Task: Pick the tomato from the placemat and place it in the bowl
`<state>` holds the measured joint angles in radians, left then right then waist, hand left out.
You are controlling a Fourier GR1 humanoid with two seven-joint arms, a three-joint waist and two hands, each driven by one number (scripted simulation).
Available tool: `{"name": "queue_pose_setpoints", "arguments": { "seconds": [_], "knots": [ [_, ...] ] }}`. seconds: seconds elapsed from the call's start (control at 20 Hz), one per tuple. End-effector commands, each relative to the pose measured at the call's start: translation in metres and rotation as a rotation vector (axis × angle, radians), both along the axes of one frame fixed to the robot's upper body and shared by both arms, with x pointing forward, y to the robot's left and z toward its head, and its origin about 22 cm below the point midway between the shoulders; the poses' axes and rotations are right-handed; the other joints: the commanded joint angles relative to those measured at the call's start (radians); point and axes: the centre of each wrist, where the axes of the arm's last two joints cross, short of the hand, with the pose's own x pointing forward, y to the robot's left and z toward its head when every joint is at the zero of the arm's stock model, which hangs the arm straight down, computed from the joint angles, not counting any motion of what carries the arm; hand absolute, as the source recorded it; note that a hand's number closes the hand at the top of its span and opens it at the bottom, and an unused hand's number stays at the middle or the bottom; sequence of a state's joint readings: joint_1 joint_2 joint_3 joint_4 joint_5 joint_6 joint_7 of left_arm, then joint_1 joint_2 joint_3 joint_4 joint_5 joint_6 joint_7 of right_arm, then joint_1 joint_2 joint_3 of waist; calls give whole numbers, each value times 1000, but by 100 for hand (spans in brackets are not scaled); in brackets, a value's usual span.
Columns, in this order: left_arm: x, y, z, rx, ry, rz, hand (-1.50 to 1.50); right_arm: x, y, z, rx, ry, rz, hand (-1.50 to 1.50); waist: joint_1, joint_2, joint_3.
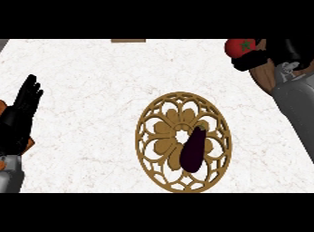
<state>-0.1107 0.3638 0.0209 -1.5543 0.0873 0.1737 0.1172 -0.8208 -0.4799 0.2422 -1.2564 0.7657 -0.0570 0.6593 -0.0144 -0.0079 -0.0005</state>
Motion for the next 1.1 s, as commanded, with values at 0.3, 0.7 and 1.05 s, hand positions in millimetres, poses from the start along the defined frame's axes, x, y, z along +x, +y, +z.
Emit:
{"name": "queue_pose_setpoints", "arguments": {
  "seconds": [0.3, 0.7, 1.05],
  "knots": [
    [17, -2, 2, -1, -20, -7, 0, 0, -58, 20, 128, -83, -99, 150, 16, 8, 0],
    [-2, 3, 5, -7, -25, -30, 0, 19, -157, -14, 186, -78, -110, 150, 35, 13, 1],
    [15, -15, 11, -7, -18, -64, 0, 33, -190, -32, 188, -89, -120, 150, 56, 25, 3]
  ]
}}
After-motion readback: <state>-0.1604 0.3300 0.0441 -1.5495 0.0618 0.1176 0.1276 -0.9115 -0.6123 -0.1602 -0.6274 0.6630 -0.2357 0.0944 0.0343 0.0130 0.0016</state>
